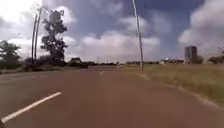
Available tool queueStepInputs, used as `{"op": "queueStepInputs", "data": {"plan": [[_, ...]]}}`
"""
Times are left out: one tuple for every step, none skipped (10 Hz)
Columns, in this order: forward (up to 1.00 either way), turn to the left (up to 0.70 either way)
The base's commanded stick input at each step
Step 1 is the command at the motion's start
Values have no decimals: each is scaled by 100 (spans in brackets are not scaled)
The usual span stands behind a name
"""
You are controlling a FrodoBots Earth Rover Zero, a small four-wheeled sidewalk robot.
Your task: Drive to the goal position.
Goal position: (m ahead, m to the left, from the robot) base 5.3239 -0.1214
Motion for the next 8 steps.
{"op": "queueStepInputs", "data": {"plan": [[100,0],[100,0],[100,0],[100,0],[100,0],[100,0],[100,0],[100,0]]}}
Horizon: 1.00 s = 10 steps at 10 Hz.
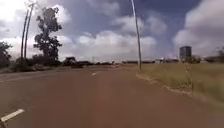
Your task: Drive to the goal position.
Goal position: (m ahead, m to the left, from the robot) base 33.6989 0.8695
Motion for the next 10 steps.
{"op": "queueStepInputs", "data": {"plan": [[100,0],[100,0],[100,0],[100,0],[100,0],[100,0],[100,0],[100,0],[100,0],[100,0]]}}
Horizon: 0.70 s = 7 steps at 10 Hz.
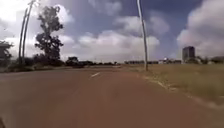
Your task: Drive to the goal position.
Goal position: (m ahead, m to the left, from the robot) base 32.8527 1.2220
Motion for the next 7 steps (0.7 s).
{"op": "queueStepInputs", "data": {"plan": [[100,0],[100,0],[100,-2],[100,-21],[100,-40],[100,-40],[100,-40]]}}
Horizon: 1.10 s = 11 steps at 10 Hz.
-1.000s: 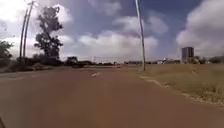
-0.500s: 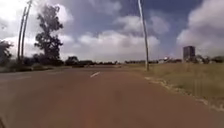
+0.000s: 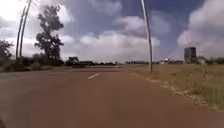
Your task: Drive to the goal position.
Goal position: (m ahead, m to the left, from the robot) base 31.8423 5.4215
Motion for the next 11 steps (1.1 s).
{"op": "queueStepInputs", "data": {"plan": [[100,-40],[100,-36],[100,-16],[100,0],[100,0],[100,0],[100,0],[100,0],[100,0],[100,0],[100,0]]}}
